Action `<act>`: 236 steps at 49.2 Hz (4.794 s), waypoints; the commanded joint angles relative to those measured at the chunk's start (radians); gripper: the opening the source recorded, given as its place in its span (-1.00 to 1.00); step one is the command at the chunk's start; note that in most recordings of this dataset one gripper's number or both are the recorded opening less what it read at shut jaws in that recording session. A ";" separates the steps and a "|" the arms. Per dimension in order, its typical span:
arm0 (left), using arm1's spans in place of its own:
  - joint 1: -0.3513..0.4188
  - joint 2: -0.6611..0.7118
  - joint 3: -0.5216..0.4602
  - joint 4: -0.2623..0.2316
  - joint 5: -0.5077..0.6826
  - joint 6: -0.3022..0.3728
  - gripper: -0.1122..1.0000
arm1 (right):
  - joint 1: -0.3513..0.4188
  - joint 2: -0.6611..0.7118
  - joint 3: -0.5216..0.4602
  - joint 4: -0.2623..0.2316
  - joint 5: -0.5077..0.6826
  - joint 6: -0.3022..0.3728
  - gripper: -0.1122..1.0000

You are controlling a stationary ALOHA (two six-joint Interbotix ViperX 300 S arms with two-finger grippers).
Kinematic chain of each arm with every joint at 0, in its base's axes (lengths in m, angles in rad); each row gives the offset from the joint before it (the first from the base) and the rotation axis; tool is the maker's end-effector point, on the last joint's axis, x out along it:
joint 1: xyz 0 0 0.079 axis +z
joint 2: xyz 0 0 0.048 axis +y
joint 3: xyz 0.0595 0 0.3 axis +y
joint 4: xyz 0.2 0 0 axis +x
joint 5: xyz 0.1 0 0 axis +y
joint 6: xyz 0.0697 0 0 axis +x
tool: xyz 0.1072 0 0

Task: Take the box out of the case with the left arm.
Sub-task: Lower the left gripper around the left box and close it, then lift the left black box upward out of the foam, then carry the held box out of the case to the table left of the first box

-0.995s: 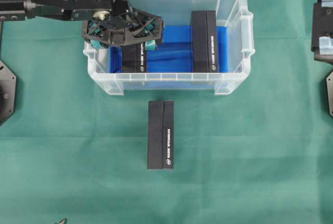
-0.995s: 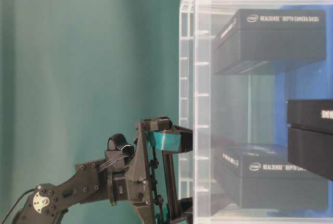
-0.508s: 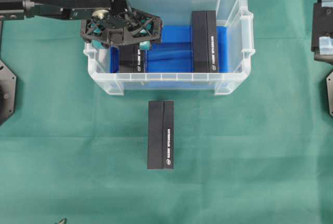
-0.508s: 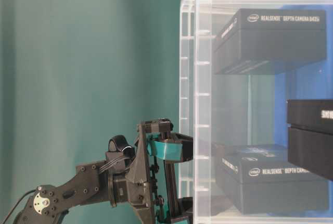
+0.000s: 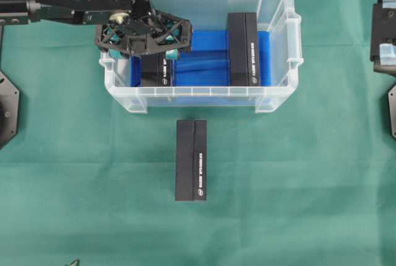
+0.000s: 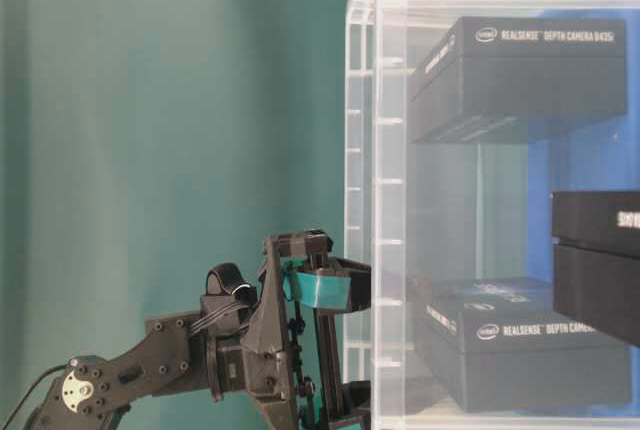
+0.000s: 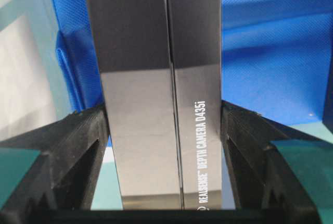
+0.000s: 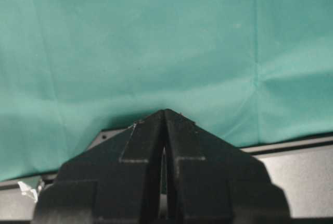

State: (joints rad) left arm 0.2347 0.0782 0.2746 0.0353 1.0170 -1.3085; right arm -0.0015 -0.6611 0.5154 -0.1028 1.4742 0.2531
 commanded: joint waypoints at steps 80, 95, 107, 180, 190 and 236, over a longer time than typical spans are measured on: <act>-0.028 -0.080 -0.574 -0.003 0.561 0.000 0.27 | 0.000 -0.002 -0.005 -0.006 -0.005 -0.005 -0.81; -0.029 -0.080 -0.574 0.000 0.561 -0.005 0.27 | 0.000 -0.003 -0.005 -0.006 -0.005 -0.005 -0.81; -0.029 -0.080 -0.574 0.002 0.561 -0.002 0.27 | 0.000 -0.003 -0.005 -0.006 -0.005 -0.005 -0.81; -0.477 -0.153 -0.416 0.003 0.511 -0.499 0.27 | 0.000 0.002 -0.005 -0.005 -0.005 -0.011 -0.80; -0.489 -0.153 -0.413 0.012 0.511 -0.517 0.27 | 0.000 0.000 -0.005 -0.006 -0.005 -0.011 -0.81; -0.506 -0.149 -0.092 0.040 0.281 -0.522 0.27 | 0.000 0.002 -0.003 -0.005 -0.005 -0.006 -0.80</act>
State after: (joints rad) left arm -0.2715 -0.0522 0.1810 0.0690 1.3085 -1.8285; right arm -0.0015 -0.6596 0.5200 -0.1074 1.4742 0.2470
